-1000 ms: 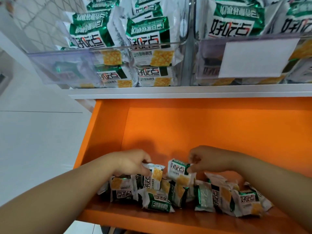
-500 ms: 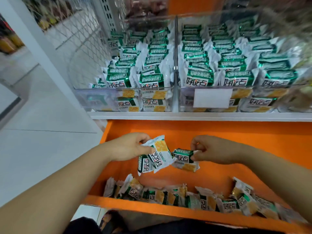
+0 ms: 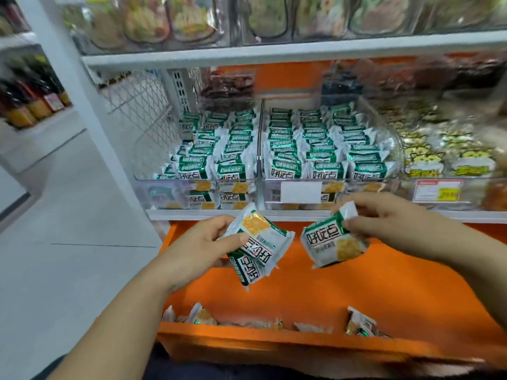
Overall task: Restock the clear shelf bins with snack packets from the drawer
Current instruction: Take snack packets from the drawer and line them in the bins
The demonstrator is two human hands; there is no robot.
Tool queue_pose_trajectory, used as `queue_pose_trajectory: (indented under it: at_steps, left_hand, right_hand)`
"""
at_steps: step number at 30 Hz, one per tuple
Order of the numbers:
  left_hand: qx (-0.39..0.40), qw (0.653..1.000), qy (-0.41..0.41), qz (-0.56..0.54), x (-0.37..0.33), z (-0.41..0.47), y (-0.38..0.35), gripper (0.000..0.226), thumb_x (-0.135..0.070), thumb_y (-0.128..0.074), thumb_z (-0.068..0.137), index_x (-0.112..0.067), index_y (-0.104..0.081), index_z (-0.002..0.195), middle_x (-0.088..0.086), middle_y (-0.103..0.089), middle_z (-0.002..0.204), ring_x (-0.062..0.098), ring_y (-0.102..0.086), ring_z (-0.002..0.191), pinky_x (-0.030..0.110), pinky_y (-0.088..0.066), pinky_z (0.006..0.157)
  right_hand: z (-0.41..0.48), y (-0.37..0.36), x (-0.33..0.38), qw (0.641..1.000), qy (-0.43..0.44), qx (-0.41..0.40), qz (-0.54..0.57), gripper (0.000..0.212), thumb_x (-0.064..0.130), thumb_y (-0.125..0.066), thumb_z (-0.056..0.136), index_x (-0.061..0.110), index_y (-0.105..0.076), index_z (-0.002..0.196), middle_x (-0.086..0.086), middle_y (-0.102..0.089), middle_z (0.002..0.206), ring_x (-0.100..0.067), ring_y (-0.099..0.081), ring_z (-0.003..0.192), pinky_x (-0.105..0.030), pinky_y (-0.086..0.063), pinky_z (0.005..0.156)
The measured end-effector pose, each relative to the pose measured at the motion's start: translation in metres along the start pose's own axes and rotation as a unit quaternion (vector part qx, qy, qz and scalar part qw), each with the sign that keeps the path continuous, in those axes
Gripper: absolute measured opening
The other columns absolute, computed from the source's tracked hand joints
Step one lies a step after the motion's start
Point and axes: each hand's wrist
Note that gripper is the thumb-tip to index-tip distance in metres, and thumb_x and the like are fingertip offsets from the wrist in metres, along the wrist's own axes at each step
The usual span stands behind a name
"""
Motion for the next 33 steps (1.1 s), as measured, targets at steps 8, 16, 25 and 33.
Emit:
queue_pose_trajectory:
  at_steps: [8, 16, 25, 33]
  left_hand:
    - [0.017, 0.999, 0.009, -0.033, -0.01, 0.025, -0.029, 0.017, -0.02, -0.054, 0.095, -0.018, -0.059, 0.111, -0.003, -0.073, 0.099, 0.017, -0.068, 0.097, 0.039, -0.056, 0.084]
    - [0.066, 0.985, 0.036, -0.155, -0.017, 0.046, -0.06, 0.026, -0.02, -0.052, 0.094, -0.015, -0.059, 0.118, 0.005, -0.071, 0.109, 0.014, -0.065, 0.092, 0.035, -0.055, 0.076]
    - [0.044, 0.931, 0.166, -0.322, -0.01, 0.043, -0.081, 0.047, -0.036, -0.065, 0.07, -0.01, -0.066, 0.11, 0.011, -0.071, 0.097, 0.026, -0.062, 0.089, 0.044, -0.057, 0.075]
    - [0.007, 0.919, 0.112, -0.379, -0.01, 0.043, -0.071, 0.04, -0.014, -0.062, 0.077, -0.001, -0.057, 0.114, 0.017, -0.069, 0.104, 0.026, -0.061, 0.086, 0.037, -0.053, 0.068]
  right_hand:
    - [-0.004, -0.004, 0.006, 0.996, 0.067, -0.048, 0.029, 0.018, 0.032, -0.041, 0.099, 0.03, -0.055, 0.11, 0.003, -0.057, 0.082, -0.011, -0.056, 0.068, -0.025, -0.047, 0.064]
    - [0.008, -0.005, 0.007, 0.996, 0.05, -0.067, 0.015, 0.028, 0.04, -0.045, 0.096, 0.03, -0.057, 0.118, 0.009, -0.058, 0.079, 0.006, -0.057, 0.066, -0.02, -0.041, 0.055]
    - [0.021, -0.019, -0.002, 0.97, -0.038, -0.052, 0.233, 0.016, 0.024, -0.053, 0.095, 0.01, -0.059, 0.094, -0.015, -0.071, 0.092, -0.025, -0.07, 0.083, -0.042, -0.059, 0.078]
    - [0.025, -0.026, -0.003, 0.937, -0.066, -0.083, 0.334, 0.017, 0.019, -0.05, 0.097, 0.006, -0.058, 0.09, -0.002, -0.073, 0.076, -0.012, -0.069, 0.07, -0.027, -0.058, 0.065]
Point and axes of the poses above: each hand's wrist, its own z-axis towards the middle knuckle, its own y-axis out of the back of the hand, x = y × z
